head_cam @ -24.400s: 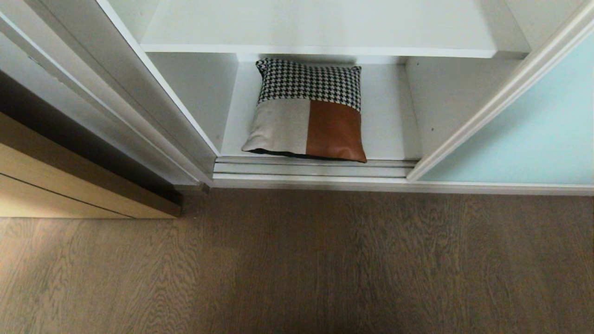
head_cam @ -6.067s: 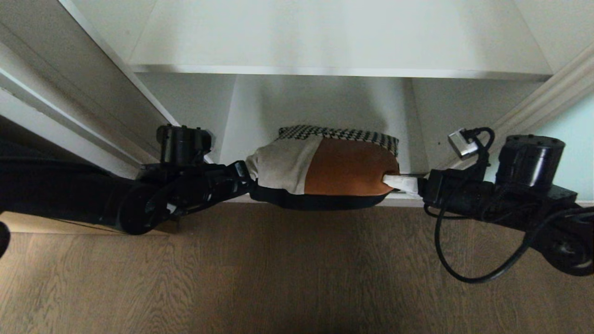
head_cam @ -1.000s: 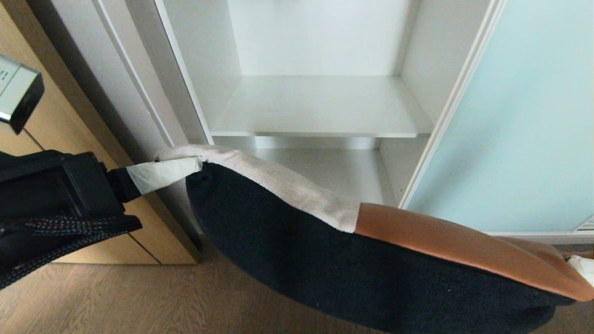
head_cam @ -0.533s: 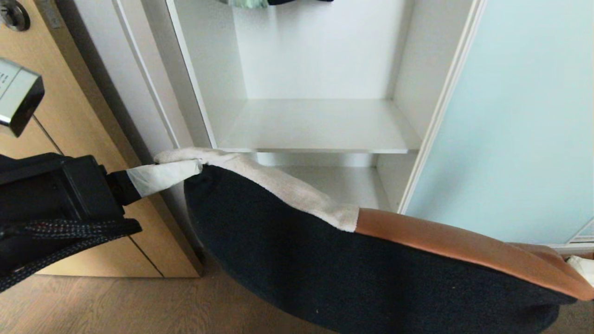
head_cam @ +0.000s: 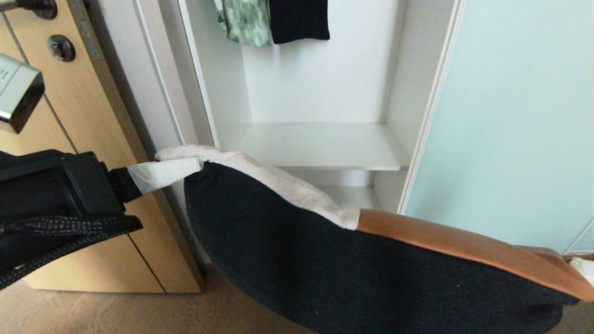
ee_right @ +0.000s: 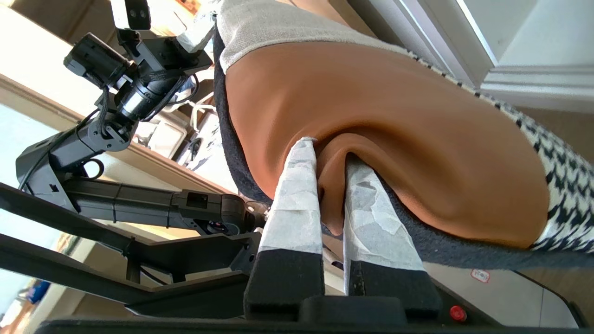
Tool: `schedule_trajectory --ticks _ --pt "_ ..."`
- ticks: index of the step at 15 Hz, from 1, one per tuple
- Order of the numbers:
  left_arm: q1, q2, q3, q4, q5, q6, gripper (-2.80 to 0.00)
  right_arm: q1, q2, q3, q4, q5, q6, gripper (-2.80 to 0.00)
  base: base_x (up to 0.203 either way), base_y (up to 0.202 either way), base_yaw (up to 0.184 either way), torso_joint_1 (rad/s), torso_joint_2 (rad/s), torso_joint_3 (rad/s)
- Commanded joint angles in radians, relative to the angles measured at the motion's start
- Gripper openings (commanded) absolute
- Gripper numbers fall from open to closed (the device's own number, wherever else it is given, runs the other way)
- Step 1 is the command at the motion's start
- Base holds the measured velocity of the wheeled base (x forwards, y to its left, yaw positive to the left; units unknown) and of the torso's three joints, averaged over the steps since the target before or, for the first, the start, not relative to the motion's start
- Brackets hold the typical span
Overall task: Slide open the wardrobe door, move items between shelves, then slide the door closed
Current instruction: Place the pillow on the higher shelf
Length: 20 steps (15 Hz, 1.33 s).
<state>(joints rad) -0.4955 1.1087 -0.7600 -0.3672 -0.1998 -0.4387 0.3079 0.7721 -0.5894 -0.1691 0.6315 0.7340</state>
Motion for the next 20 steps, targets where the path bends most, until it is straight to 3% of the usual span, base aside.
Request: schedule_trajectory --ticks 1,7,14,20 --pt "0.0 0.006 -0.001 -0.002 -0.002 -0.003 -2.8 0.0 -0.001 0.0 -0.001 0.004 0.004 -2.8 0.0 0.0 0.0 0.006 0.02 0.202" --pt "0.0 -0.004 0.013 -0.004 -0.006 -0.003 -2.8 0.0 0.007 0.002 0.0 0.004 0.002 -2.8 0.0 0.0 0.0 0.003 0.0 0.175" --pt "0.0 -0.01 0.041 -0.004 -0.007 0.018 -2.8 0.0 0.021 -0.01 -0.001 0.004 0.004 -2.8 0.0 0.0 0.0 0.001 0.0 0.016" --pt "0.0 -0.01 0.041 -0.004 -0.006 0.018 -2.8 0.0 0.029 -0.01 -0.007 0.005 0.03 -2.8 0.167 0.0 0.002 0.004 0.0 0.005"
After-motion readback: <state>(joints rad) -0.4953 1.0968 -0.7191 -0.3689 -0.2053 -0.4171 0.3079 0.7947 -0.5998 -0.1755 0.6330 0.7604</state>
